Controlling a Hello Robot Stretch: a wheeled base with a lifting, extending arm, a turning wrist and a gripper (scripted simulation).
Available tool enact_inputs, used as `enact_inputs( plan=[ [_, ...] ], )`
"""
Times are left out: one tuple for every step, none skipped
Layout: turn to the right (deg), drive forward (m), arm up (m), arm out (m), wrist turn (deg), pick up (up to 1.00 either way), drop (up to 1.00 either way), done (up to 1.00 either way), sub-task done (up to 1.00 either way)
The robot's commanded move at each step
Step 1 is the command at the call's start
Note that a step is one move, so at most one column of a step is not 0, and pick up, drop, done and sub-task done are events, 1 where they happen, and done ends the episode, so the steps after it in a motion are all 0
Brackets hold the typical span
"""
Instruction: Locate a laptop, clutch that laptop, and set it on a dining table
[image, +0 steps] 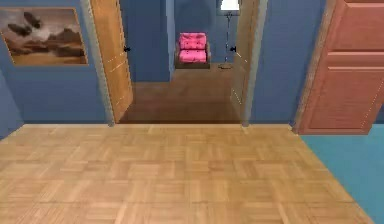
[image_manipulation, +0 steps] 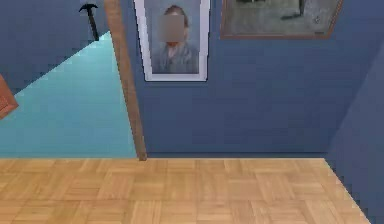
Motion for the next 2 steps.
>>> enact_inputs(
  plan=[
    [45.0, 0.00, 0.00, 0.00, 0.0, 0.00, 0.00, 0.00, 0.00],
    [9.0, 0.00, 0.00, 0.00, 0.0, 0.00, 0.00, 0.00, 0.00]
  ],
)
